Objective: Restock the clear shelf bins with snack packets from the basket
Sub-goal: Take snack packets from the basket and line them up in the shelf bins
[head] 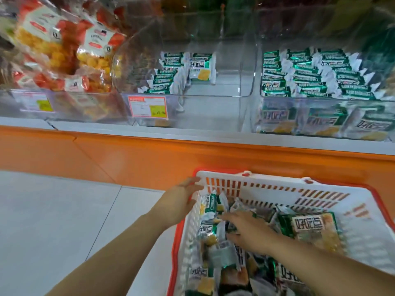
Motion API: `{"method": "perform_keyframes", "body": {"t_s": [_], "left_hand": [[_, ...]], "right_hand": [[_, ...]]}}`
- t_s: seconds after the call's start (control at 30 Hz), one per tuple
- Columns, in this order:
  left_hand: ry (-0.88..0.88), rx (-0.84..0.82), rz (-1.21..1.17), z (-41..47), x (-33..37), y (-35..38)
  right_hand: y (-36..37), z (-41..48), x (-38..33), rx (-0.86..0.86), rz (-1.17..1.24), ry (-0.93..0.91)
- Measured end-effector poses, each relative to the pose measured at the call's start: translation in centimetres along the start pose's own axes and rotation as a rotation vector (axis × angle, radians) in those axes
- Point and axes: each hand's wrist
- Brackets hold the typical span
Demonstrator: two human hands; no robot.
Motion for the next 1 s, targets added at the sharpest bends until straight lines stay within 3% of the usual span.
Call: {"method": "perform_keyframes", "body": {"t_s": [0.3,0.5,0.6,0.73,0.83,1.0], "left_hand": [[0.021,0.052,-0.094,0.1,-0.9,1.0],[0.024,-0.014,-0.089,0.1,-0.8,0.1],[0.018,-0.032,-0.052,0.1,-0.3,-1.1],[0.036,0.019,-0.143,-0.5,1.3,-4.1],[0.045,0.053,-0.287,-1.5,3.3,-7.7],[0.122,0.266,-0.369,-3.7,6.5,-14.7]], "right_hand": [[1.2,5.5,-1.3,-0.068,-0.046,0.021],[-2.0,4.0,-1.7,0.127,0.136,0.018],[-4.9,1.5,-2.5,0.096,0.124,-0.04],[-9.5,-2.3,-5.3,0.087,0.075,-0.161],[-13.1,-4.7,-7.5,0.176,0.04,-0.228],[-18.4,-7.4,-9.5,0.352,0.108,-0.27]]}}
Point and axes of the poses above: each hand's wrist, its own z-axis towards the middle knuckle, its own y-axis out of the palm, x = y × z, and after that the axes turned 4 degrees about -y, right-handed
